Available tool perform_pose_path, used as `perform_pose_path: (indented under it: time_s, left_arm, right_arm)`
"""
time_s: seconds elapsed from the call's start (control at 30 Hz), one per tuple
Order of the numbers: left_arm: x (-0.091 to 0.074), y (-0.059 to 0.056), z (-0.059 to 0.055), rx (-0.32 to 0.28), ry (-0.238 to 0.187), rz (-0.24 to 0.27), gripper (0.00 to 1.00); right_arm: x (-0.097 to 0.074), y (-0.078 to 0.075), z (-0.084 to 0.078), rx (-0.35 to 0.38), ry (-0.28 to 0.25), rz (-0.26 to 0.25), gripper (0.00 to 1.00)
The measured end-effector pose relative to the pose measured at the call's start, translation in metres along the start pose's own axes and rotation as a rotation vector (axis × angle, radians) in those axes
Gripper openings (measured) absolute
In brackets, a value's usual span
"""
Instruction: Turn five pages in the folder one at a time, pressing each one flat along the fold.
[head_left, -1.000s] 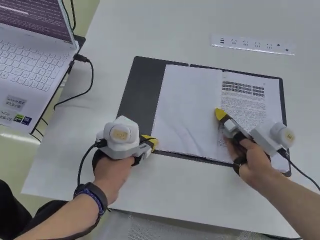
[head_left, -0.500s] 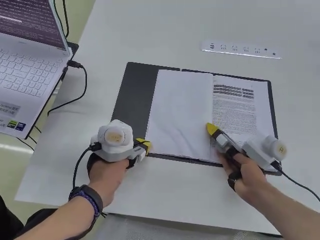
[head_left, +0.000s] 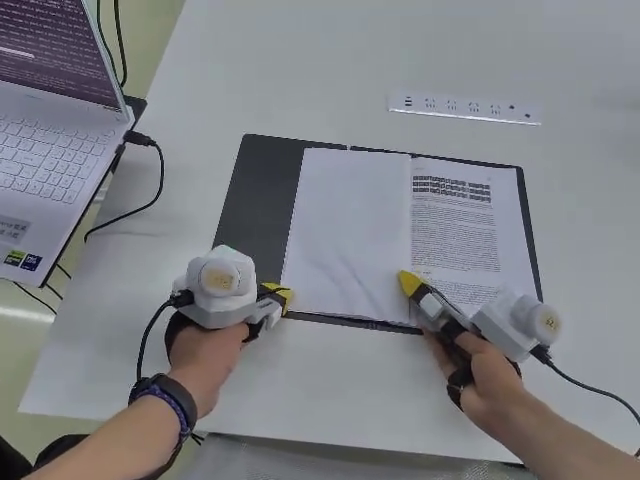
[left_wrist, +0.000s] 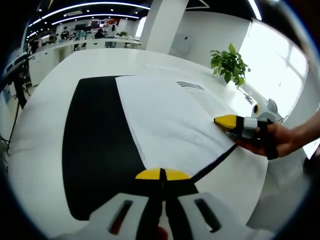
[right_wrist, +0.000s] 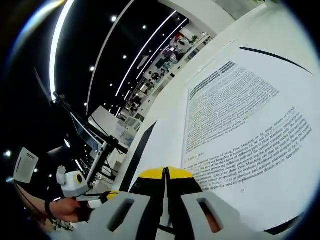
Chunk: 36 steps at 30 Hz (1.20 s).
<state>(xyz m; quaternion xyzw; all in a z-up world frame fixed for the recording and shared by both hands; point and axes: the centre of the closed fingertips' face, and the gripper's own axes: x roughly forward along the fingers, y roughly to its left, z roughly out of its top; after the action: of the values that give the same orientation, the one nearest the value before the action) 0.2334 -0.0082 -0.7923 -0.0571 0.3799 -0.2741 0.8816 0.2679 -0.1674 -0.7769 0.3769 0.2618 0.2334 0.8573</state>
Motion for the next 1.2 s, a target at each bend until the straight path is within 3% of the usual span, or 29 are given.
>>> perform_pose_path:
  time_s: [0.67, 0.83, 0.93, 1.1, 1.2]
  left_arm:
    - [0.0, 0.0, 0.0, 0.026, 0.01, 0.006, 0.0]
    - [0.001, -0.002, -0.001, 0.083, 0.035, 0.03, 0.0]
    - [0.0, -0.001, 0.0, 0.05, 0.048, 0.047, 0.0]
    - [0.002, -0.005, 0.001, 0.093, 0.11, 0.068, 0.0]
    - [0.001, -0.004, 0.001, 0.073, 0.106, 0.055, 0.0]
  right_arm:
    - [-0.03, 0.006, -0.027, 0.03, 0.012, -0.028, 0.0]
    - [-0.031, 0.006, -0.029, 0.019, 0.022, -0.039, 0.0]
    - [-0.029, 0.006, -0.028, 0.027, 0.037, -0.057, 0.0]
    - [-0.03, 0.006, -0.028, 0.044, 0.065, -0.067, 0.0]
    - [-0.031, 0.009, -0.029, -0.032, 0.109, -0.06, 0.0]
